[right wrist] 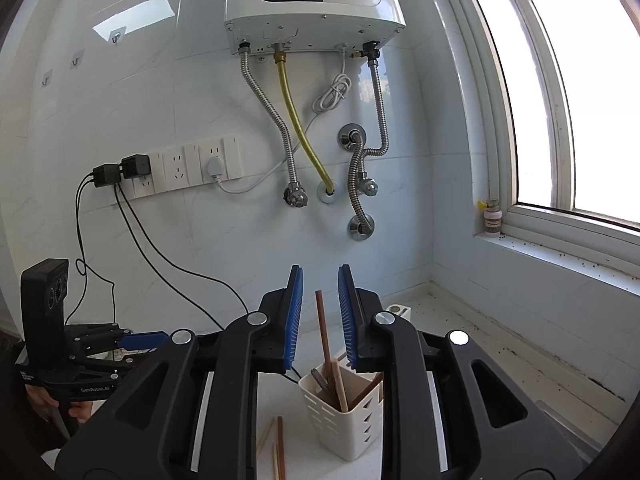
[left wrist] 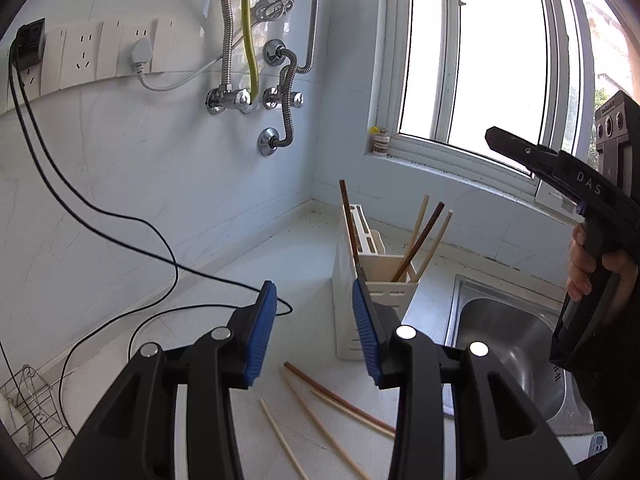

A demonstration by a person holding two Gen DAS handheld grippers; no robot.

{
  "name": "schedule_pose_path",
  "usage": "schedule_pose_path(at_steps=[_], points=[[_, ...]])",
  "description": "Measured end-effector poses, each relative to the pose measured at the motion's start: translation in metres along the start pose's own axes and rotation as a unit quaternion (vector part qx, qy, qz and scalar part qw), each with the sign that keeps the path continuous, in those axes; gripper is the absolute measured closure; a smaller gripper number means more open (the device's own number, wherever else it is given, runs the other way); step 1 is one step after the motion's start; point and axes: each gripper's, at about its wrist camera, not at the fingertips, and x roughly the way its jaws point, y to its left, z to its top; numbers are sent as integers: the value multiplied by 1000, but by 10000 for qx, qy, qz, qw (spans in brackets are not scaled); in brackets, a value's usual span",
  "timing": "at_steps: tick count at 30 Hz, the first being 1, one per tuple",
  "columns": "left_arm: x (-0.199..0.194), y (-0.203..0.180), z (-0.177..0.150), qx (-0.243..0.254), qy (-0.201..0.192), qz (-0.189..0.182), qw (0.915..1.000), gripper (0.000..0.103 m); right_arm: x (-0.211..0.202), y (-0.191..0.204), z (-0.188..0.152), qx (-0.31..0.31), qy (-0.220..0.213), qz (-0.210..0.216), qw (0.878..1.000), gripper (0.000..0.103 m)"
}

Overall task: Organize utensils
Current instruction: 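Open both tools and move them back to the chopstick pile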

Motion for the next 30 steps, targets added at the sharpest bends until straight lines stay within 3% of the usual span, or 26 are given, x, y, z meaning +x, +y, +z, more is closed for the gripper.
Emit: schedule_pose_path(at_steps=[8, 13, 15, 22, 30], points=[[-5, -8, -80, 130, 779, 16, 9969, 64, -15, 10, -67, 25, 839, 181, 9963, 85], [7, -13, -130, -65, 1463, -29, 9892, 64, -7, 3, -127, 371, 1709, 166, 9844, 85], [11, -19, -145, 5, 1649, 123, 9862, 64, -5, 1, -150, 440, 1999, 158, 9787, 85], [20, -31, -179, 150, 1978, 204, 9799, 64, 2, 3, -218, 610, 2952, 196, 9533, 84], [30, -18, -202, -137, 2323, 285, 9721, 64, 8, 17, -254, 334, 3555, 364, 9334, 90]])
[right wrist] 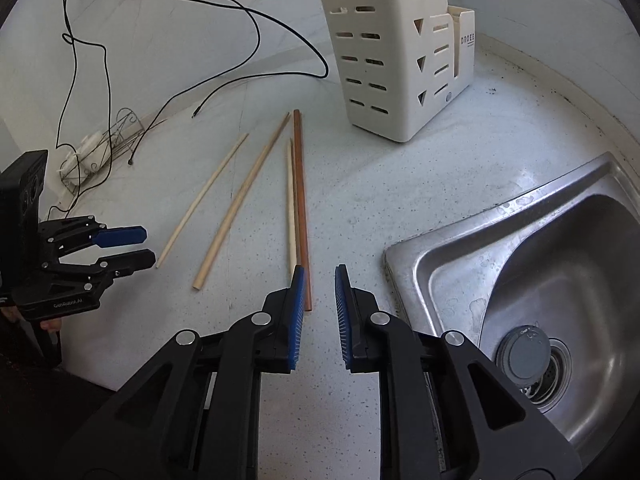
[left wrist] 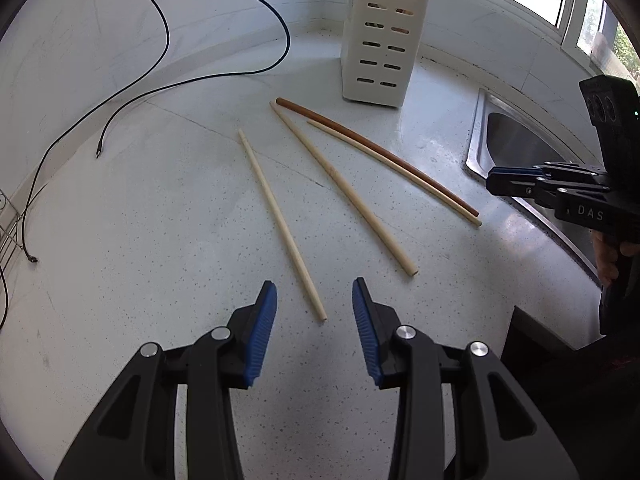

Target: Organize utensils

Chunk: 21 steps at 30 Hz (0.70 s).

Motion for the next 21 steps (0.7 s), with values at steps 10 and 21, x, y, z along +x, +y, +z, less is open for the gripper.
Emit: schedule_pose_path(at_steps=[10, 21], points=[[11, 1, -7, -64, 146, 47, 9999, 68, 9, 3, -7, -77, 196, 119, 9997, 92], [10, 2, -6, -1, 139, 171, 9998, 79, 18, 11, -6, -294, 383, 5, 9988, 98]])
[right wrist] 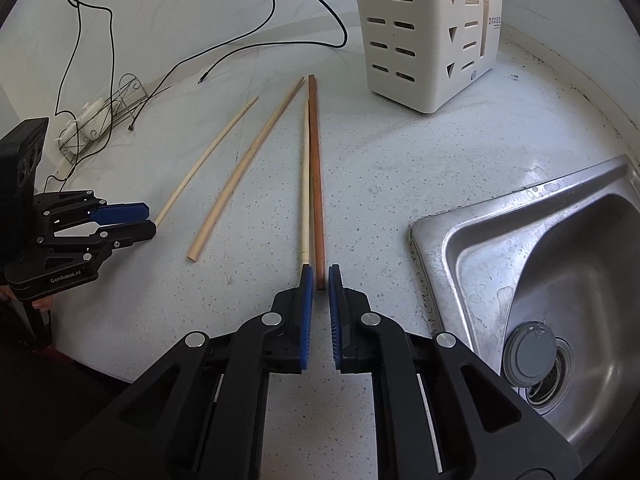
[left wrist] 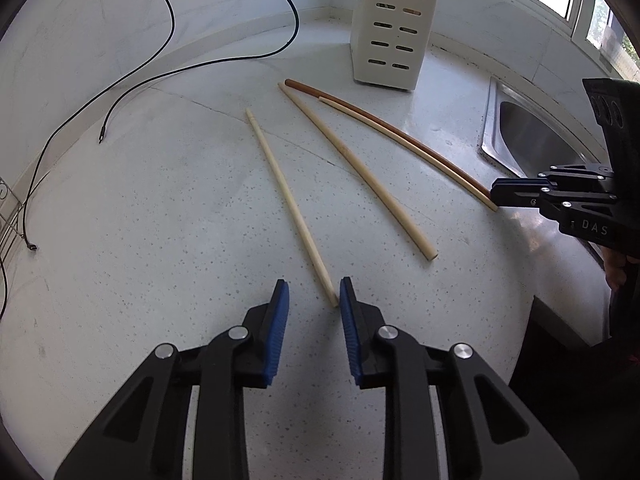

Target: Organize utensils

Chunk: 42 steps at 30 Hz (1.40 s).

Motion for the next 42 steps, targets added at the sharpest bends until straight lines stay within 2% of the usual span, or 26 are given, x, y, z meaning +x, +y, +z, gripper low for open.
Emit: schedule_pose_path(at_steps=[6, 10, 19, 26, 34, 37, 42], points=[[0, 2, 0, -73, -114, 110, 9998, 98, 3, 2, -1, -42, 17, -74, 10000, 99], [1, 3, -1, -66, -185, 134, 9997, 100, 1, 1, -2, 25, -57, -57, 10000, 99], [-27, 15, 11, -166, -551, 357, 9977, 100, -49, -9, 8, 293, -974, 91, 9948, 100], [-58, 23, 36, -251, -925, 460, 9943, 100, -96, -15, 33, 545, -1928, 187, 9795, 100], [-71, 30, 54, -316, -1129, 433, 9922, 100, -114, -25, 68, 858, -2645, 450, 9595, 103], [-74, 29, 59, -267, -1193, 400, 9917, 100, -115, -23, 85, 807, -2818, 432, 9551, 103], [-72, 31, 61, -259, -1174, 370, 9921, 100, -100, -17, 94, 585, -2547, 403, 9644, 103]])
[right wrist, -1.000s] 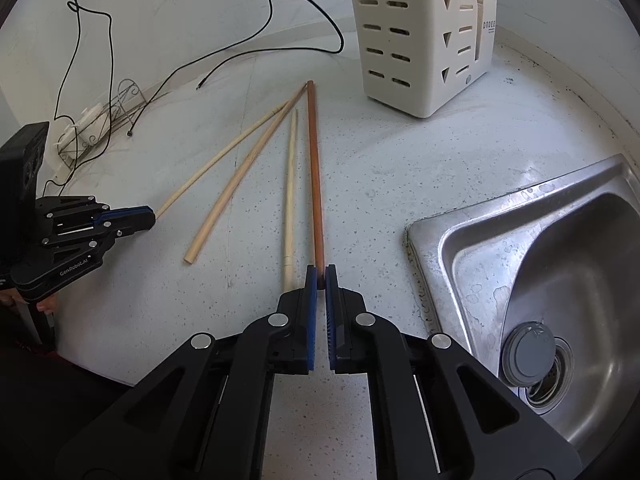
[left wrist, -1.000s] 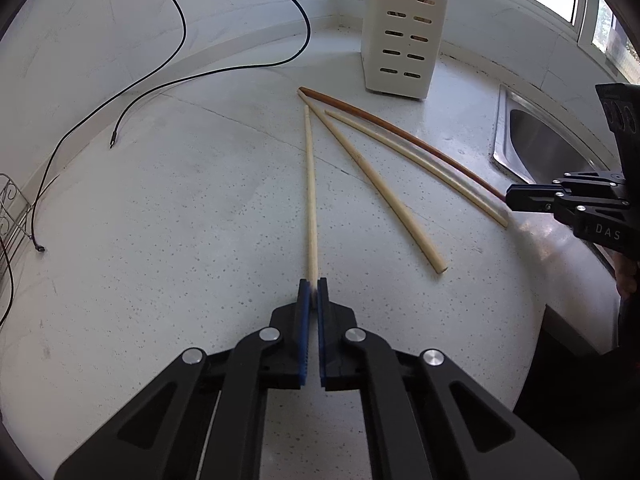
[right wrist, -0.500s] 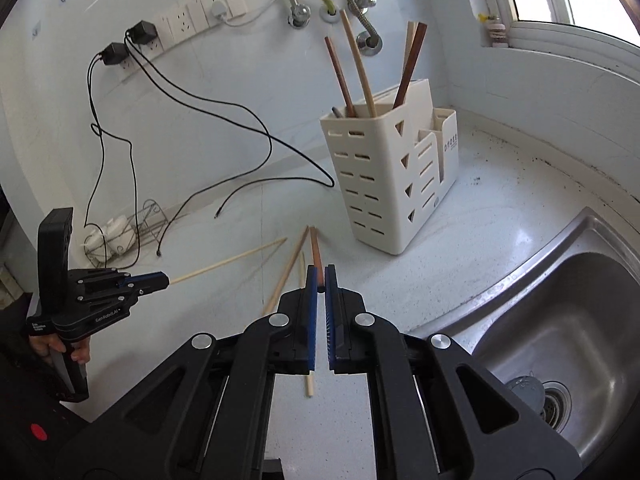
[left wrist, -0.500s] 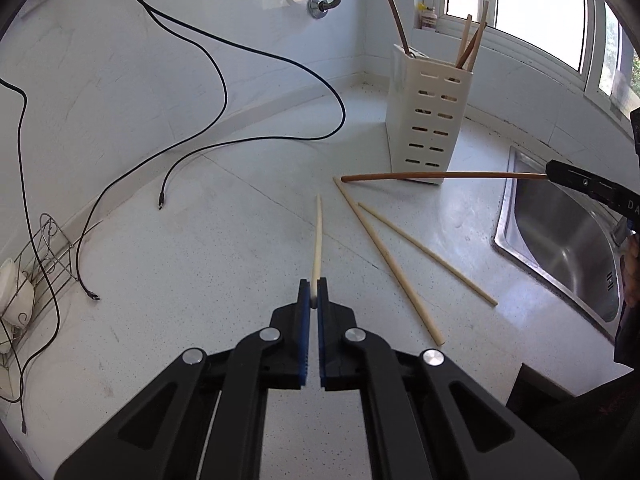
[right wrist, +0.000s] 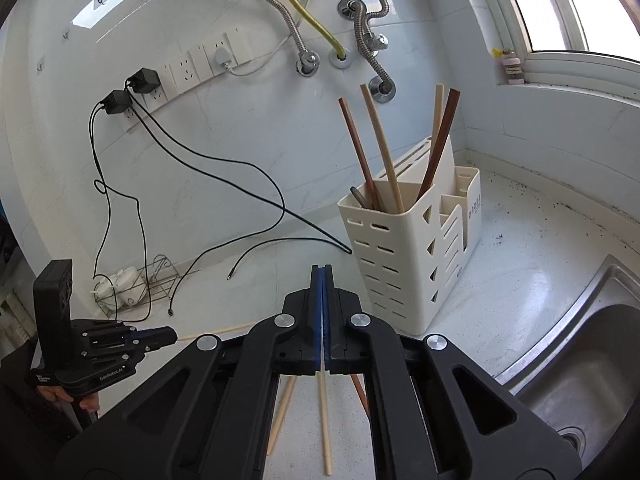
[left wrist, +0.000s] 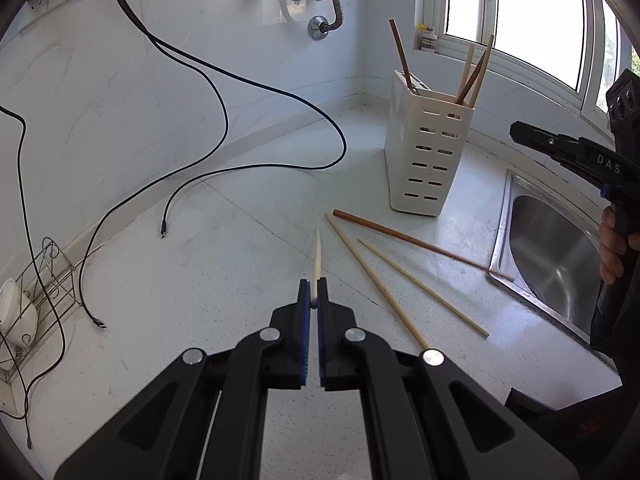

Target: Organize utensils

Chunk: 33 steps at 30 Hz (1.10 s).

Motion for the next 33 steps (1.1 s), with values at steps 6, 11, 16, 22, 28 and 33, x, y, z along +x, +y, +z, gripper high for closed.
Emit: schedule_pose_path(at_steps=[6, 11, 16, 22, 28, 33], points=[[2, 4, -1, 0, 51, -18, 10000, 100, 13, -12, -27, 56, 609, -170, 9980, 103], [1, 6, -1, 21, 78, -10, 10000, 100, 16, -24, -52, 184, 981, -282, 9946, 103], [0, 5, 0, 64, 72, 13, 10000, 100, 18, -31, -73, 208, 1280, -384, 9908, 96], [1, 2, 0, 98, 112, -13, 9999, 100, 22, -32, -93, 74, 1641, -486, 9852, 95], [2, 0, -1, 124, 158, -24, 9998, 100, 29, -32, -112, -128, 2121, -608, 9753, 95], [4, -1, -1, 141, 205, -34, 9997, 100, 31, -31, -121, -241, 2292, -720, 9704, 95]])
